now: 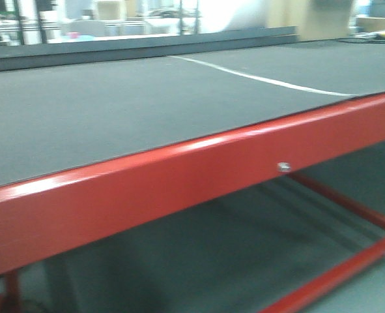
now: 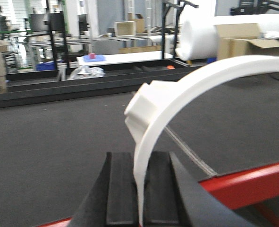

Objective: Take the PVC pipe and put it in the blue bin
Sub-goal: 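Drive across the room past the red table toward the bin shelves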

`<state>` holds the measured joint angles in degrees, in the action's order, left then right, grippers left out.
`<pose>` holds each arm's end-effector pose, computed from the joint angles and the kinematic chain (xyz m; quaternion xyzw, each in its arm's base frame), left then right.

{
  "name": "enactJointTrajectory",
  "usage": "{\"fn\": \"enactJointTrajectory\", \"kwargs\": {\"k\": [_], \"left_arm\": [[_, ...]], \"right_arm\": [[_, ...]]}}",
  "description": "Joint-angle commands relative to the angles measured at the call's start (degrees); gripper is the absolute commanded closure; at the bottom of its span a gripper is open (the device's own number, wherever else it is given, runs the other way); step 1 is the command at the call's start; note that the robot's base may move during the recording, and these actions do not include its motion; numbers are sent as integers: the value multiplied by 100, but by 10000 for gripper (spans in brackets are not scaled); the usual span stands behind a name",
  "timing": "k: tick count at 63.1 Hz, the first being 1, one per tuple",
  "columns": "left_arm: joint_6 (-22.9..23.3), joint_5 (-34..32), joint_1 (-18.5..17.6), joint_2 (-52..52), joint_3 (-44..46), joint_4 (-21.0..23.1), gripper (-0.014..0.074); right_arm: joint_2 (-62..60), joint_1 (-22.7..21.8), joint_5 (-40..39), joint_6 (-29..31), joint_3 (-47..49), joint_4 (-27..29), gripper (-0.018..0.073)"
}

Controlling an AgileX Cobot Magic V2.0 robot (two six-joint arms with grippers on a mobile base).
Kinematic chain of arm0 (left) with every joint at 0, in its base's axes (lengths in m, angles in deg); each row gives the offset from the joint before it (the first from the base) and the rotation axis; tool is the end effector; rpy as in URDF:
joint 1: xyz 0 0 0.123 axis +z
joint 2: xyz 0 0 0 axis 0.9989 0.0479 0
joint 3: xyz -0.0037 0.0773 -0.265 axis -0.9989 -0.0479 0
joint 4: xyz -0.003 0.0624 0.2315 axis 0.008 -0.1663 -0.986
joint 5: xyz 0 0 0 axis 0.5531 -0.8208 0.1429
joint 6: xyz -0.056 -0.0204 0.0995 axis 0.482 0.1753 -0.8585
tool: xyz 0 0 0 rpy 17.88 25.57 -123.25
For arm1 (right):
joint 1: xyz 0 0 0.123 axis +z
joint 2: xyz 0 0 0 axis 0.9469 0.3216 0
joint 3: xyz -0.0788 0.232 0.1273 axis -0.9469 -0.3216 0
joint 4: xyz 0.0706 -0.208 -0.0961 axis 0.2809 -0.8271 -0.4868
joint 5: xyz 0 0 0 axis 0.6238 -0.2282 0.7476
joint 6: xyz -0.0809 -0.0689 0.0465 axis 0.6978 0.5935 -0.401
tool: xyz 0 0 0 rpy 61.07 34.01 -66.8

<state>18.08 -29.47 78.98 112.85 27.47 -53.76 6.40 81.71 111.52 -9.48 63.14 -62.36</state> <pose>0.1247 -0.0192 0.3959 0.0110 0.6500 -0.1033 0.7528 0.0866 0.0127 0.4086 -0.0296 0.7039 0.0797 0.7052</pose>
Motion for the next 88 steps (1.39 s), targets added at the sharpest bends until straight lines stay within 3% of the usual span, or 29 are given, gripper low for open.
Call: {"fn": "enactJointTrajectory", "kwargs": {"k": [1,88], "left_arm": [[-3,-159,-31,-1,-4,0,707],[-3,-159,-31,-1,-4,0,707]], "right_arm": [[-33,8,-117,29,-4,-20,727],[-33,8,-117,29,-4,-20,727]]}}
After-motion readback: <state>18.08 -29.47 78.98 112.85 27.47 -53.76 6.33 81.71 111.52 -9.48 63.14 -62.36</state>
